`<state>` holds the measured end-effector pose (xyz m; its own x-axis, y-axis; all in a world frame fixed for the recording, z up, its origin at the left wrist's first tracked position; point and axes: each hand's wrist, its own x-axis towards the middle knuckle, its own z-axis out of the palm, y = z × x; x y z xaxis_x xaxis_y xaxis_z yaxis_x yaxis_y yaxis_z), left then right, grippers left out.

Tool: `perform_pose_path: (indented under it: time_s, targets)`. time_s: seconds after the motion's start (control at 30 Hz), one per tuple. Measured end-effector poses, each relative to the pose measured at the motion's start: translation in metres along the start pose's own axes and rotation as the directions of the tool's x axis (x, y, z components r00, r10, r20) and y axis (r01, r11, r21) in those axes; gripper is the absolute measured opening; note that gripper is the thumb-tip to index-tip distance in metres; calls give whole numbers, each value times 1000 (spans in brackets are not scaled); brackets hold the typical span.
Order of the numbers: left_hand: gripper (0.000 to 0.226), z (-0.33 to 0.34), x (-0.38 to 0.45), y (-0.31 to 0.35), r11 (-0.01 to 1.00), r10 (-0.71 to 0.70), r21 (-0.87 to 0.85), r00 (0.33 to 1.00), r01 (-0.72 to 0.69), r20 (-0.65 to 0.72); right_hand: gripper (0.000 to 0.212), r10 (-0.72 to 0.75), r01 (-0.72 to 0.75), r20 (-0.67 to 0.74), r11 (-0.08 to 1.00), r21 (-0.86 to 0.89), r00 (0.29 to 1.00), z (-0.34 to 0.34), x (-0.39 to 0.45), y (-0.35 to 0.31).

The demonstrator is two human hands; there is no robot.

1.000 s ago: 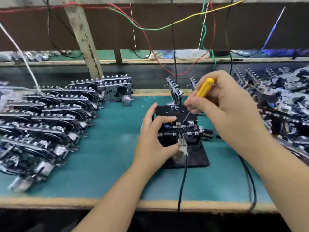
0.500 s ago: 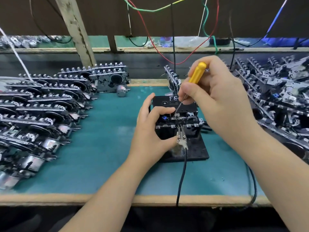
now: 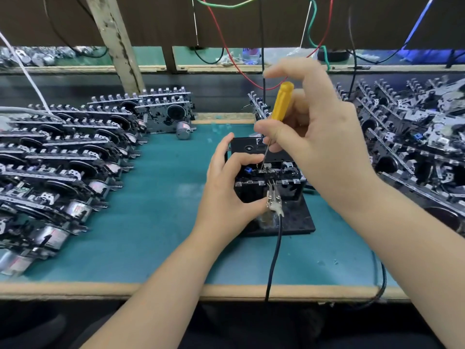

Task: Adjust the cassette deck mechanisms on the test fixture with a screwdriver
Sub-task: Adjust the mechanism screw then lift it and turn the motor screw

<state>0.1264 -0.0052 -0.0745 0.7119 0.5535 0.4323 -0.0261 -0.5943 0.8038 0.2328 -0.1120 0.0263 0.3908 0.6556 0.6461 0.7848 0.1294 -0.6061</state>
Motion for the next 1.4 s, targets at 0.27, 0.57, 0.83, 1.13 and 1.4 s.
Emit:
perform_pose_path:
  time_s: [0.27, 0.57, 0.83, 1.13, 1.4]
  targets:
    - [72, -1, 0, 1, 1000, 13, 11, 1000, -13, 2, 22, 50, -42, 89, 995, -90, 995, -10, 6, -1]
    - [68, 0, 0, 1, 999, 42, 15, 999, -42, -6, 23, 53, -52, 26, 998, -28, 998, -5, 9, -4]
    - [54, 7, 0, -23, 993, 119, -21, 992, -120, -46, 40, 91, -77, 181, 994, -81, 979, -8, 9, 4]
    - [57, 4, 1, -12, 996, 68, -49, 995, -72, -66, 38, 145, -141, 74, 988, -65, 987, -14, 3, -7]
    - [55, -2, 0, -5, 999, 48, -15, 998, -48, -35, 29, 247, -248, 17, 969, 22, 969, -14, 2, -26]
